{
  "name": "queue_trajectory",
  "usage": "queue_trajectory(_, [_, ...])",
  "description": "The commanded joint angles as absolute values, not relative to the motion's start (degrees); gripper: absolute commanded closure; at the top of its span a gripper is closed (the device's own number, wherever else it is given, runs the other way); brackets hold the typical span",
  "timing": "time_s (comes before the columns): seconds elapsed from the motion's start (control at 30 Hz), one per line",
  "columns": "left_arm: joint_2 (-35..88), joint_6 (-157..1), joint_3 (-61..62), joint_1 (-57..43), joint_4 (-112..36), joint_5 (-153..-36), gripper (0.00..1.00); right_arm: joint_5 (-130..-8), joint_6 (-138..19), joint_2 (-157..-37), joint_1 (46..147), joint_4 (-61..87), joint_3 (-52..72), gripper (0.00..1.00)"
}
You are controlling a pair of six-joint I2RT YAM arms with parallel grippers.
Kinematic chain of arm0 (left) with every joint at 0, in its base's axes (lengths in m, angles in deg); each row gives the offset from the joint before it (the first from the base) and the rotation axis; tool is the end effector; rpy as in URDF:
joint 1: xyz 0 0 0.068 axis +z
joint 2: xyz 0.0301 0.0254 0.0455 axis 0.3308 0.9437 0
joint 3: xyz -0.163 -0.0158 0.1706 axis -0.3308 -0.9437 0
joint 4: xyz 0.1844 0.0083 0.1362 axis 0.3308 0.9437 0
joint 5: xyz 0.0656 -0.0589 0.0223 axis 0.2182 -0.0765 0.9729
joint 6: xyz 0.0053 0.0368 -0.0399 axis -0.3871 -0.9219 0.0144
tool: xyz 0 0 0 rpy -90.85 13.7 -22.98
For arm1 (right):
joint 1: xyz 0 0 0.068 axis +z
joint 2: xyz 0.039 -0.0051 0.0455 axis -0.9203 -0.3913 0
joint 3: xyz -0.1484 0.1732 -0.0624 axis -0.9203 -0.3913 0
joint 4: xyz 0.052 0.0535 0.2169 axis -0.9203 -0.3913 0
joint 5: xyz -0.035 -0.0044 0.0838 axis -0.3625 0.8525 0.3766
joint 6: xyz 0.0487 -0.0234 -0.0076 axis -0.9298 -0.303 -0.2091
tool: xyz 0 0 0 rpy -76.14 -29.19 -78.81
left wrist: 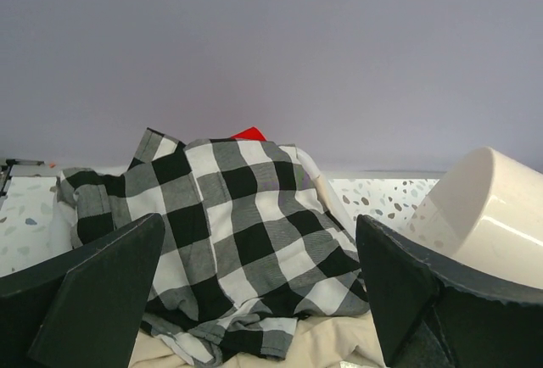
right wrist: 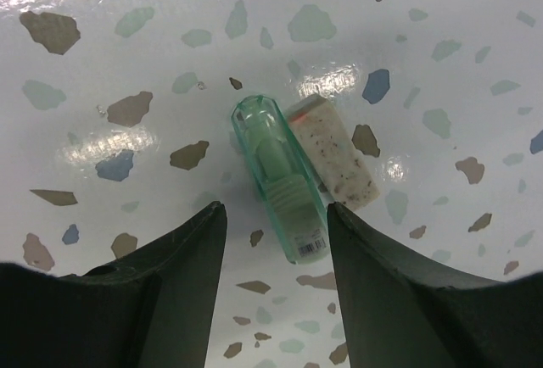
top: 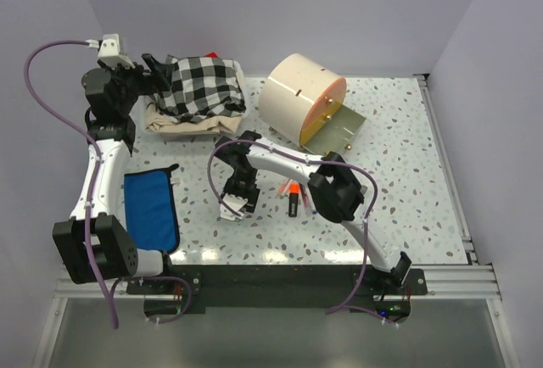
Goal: Sort the stationery into containers
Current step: Pick up the pen from the center of the board.
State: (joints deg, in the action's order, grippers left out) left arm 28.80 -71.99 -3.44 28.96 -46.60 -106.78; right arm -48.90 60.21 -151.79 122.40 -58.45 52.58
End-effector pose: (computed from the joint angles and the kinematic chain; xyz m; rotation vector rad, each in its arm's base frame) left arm 0.2957 0.0374 0.3603 -0.0904 1.5649 -0.3854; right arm 0.2135 0.3402 0.1588 -2.8235 0.2902 0.6196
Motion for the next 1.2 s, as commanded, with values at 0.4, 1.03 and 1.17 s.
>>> queue_trajectory(0.4, [26.19, -68.98, -4.04, 31.44, -48.52, -108.41, 0.0, -59.19, 66.88, -160.93, 123.13, -68.81, 60.19, 0.53])
queue_trajectory(1.03, [26.1, -67.23, -2.63, 31.44, -47.46, -114.56, 0.0, -54.72, 41.77, -148.12, 118.74, -70.06, 56.16, 1.0])
queue_trajectory(1.17, [26.72, -65.12, -2.54, 31.27, -48.6, -117.28, 0.0, -53.22, 32.8, -137.05, 114.7, -64.97, 49.21, 1.0])
